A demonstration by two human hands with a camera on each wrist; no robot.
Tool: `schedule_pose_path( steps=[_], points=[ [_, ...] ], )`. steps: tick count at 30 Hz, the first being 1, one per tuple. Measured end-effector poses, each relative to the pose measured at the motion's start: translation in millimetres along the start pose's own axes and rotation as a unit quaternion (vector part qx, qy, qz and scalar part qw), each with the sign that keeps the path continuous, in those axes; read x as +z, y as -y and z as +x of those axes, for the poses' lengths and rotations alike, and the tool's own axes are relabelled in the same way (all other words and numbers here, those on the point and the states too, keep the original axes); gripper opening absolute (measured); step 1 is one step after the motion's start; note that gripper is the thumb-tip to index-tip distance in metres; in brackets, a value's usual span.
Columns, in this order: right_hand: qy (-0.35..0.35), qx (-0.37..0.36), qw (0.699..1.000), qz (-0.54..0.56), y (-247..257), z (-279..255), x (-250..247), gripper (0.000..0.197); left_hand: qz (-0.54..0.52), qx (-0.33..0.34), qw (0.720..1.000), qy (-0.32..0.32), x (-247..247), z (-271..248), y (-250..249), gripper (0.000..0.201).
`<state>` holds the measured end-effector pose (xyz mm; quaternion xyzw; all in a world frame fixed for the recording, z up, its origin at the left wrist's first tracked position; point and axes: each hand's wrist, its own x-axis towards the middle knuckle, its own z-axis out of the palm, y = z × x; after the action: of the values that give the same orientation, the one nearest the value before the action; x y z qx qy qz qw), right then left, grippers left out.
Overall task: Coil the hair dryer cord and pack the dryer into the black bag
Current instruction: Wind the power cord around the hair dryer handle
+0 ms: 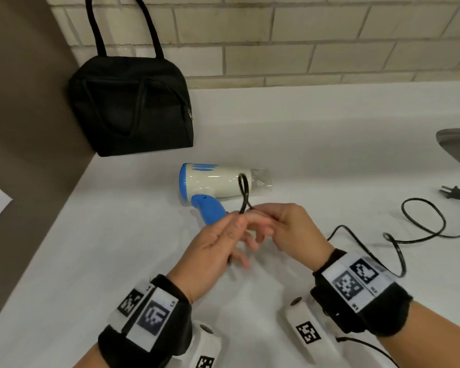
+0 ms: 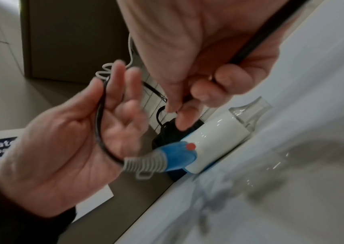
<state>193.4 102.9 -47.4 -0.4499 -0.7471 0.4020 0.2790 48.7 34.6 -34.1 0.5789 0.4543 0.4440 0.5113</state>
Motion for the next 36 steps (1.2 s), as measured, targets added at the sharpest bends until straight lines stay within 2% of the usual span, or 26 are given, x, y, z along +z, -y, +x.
schedule_pose_path(
  steps=[3, 6, 8, 10, 13, 15, 17, 21, 23, 26, 29, 30, 32, 33, 34, 36],
  points=[
    [0.037, 0.017, 0.988, -0.151, 1, 1, 5, 0.038, 0.080, 0.057, 0.995, 0.003, 7, 6, 1, 0.037],
    [0.025, 0.030, 0.985, -0.166, 10, -5, 0, 0.047, 0.139, 0.083, 0.987, 0.002, 9, 9, 3, 0.034],
    [0.043, 0.015, 0.980, -0.192, 16, -14, -1, 0.041, 0.161, 0.079, 0.984, 0.002, 10, 11, 2, 0.027],
    [0.063, -0.013, 0.980, -0.187, 22, -23, 1, 0.036, 0.121, 0.068, 0.990, 0.012, 10, 12, 1, 0.028],
    [0.134, -0.052, 0.977, -0.154, 26, -32, 4, 0.034, 0.112, 0.055, 0.992, 0.025, 9, 12, 1, 0.027],
    [0.167, -0.075, 0.970, -0.160, 27, -37, 0, 0.020, 0.138, 0.034, 0.989, 0.034, 5, 10, 1, 0.028],
    [0.145, -0.097, 0.966, -0.189, 26, -40, -6, 0.022, 0.175, 0.021, 0.983, 0.040, 2, 8, 1, 0.034],
    [0.028, -0.120, 0.975, -0.186, 15, -33, -22, 0.035, 0.210, 0.039, 0.977, 0.020, 2, 7, -1, 0.040],
    [0.033, -0.125, 0.976, -0.178, 9, -28, -29, 0.038, 0.207, 0.040, 0.978, 0.006, 3, 8, 1, 0.037],
    [0.082, -0.144, 0.966, -0.200, -4, -24, -31, 0.043, 0.259, 0.016, 0.964, -0.050, 0, 9, 5, 0.028],
    [0.060, -0.125, 0.950, -0.281, -25, -19, -50, 0.045, 0.252, 0.003, 0.956, -0.148, -9, 5, 6, 0.028],
    [0.039, -0.128, 0.931, -0.339, -38, -15, -63, 0.041, 0.231, -0.002, 0.954, -0.189, -14, 3, 7, 0.027],
    [-0.014, -0.127, 0.866, -0.484, -59, -8, -98, 0.011, 0.191, -0.009, 0.946, -0.260, -24, -2, 6, 0.024],
    [-0.021, -0.106, 0.835, -0.539, -68, -5, -117, 0.011, 0.175, -0.011, 0.942, -0.286, -26, -4, 3, 0.024],
    [-0.015, -0.069, 0.818, -0.571, -74, -2, -134, 0.024, 0.155, -0.014, 0.939, -0.306, -27, -6, 0, 0.025],
    [-0.056, -0.017, 0.823, -0.565, -82, 2, -171, 0.036, 0.104, -0.022, 0.934, -0.340, -29, -8, -6, 0.026]
  ],
)
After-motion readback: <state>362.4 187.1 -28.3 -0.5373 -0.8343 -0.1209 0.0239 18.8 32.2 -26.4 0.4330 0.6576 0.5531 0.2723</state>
